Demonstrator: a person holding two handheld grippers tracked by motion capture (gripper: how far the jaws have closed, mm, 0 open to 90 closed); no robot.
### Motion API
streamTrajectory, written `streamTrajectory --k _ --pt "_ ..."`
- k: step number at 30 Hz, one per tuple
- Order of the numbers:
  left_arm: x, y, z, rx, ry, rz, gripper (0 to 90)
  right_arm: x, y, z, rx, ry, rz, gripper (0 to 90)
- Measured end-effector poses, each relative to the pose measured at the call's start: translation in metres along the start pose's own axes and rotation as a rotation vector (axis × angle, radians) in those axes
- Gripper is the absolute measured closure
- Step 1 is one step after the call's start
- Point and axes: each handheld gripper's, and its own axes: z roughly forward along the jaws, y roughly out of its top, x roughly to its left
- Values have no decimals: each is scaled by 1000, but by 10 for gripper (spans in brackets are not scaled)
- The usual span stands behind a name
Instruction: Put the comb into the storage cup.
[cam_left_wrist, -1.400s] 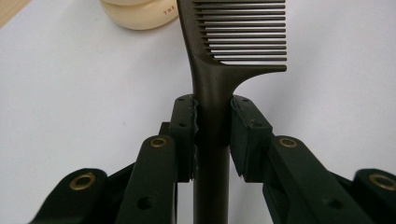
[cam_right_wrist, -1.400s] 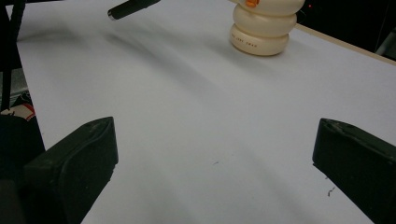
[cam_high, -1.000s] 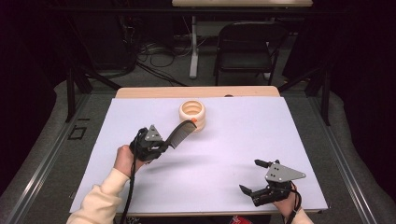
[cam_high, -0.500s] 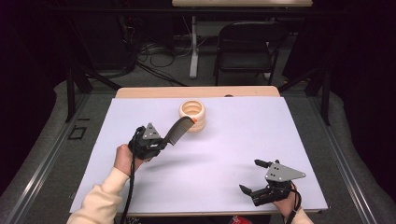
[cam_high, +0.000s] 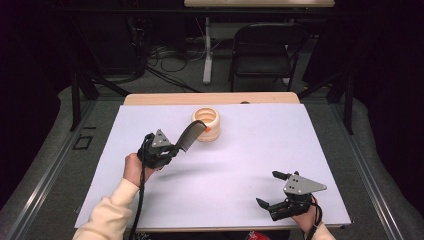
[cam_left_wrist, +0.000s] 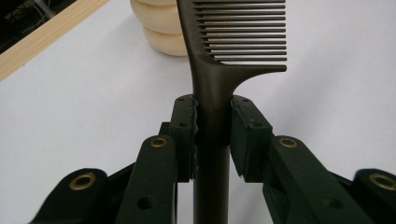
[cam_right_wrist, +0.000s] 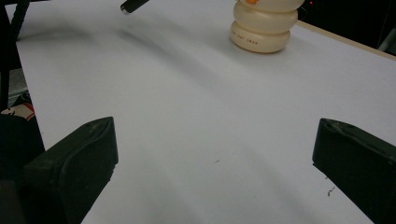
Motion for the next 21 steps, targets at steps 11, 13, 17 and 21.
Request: streamTrajectory --k 11,13,17,21 --pt "4 1 2 -21 16 -14 724 0 0 1 8 0 -5 0" --pt "4 1 1 -26 20 -20 723 1 0 0 5 1 -7 0" --pt "5 1 2 -33 25 -18 724 0 0 1 9 1 -4 0" --pt "7 2 4 -35 22 -27 724 0 -1 2 10 -2 -2 0"
